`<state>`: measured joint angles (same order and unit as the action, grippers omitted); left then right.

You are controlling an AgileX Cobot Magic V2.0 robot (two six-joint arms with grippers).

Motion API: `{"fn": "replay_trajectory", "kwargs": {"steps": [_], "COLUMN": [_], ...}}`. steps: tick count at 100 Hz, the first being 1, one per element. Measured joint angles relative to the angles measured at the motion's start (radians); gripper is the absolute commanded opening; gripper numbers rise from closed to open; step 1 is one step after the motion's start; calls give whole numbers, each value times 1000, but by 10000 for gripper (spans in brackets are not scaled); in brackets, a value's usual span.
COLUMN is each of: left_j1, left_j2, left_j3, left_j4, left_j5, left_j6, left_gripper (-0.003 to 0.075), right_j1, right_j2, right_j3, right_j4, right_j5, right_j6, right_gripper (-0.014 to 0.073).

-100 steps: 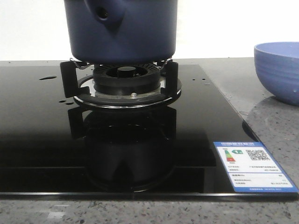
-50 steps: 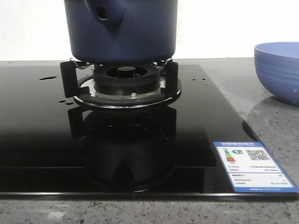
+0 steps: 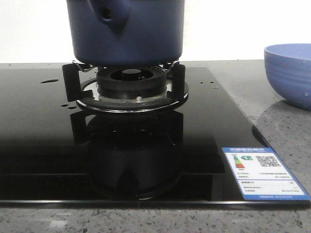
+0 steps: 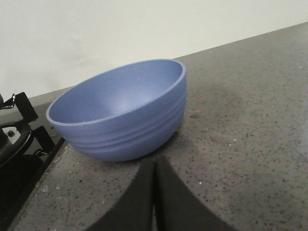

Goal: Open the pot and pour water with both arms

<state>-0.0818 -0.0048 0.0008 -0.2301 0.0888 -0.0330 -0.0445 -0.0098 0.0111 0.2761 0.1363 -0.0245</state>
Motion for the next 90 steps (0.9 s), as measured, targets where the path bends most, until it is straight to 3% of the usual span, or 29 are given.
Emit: {"fn": "replay_trajectory", "kwargs": {"steps": [26,42,52,72,90], "left_j1": [0,0,0,0,0], "left_j2": [0,0,0,89,240], "left_j3": [0,-12,-76,-331,-500], "left_j4": [-296,-427,-381,-156,-138], "left_j5": [-96,-142,-89,150,294], "left_j6": [-2,-2,-2,10,99], "left_gripper": [-19,-19,-20,-19,-18], "right_j1": [0,0,0,0,0], "right_j2": [0,0,0,138,328], "right_j3": [0,-31,-121,-366,-538], "right_j4": [272,323,316,219,173], "right_j5": [-33,12,89,266,366], "right_j6": [2,2,-23,-132,-218], "right_gripper": [-57,-54,-54,-54,-56]}}
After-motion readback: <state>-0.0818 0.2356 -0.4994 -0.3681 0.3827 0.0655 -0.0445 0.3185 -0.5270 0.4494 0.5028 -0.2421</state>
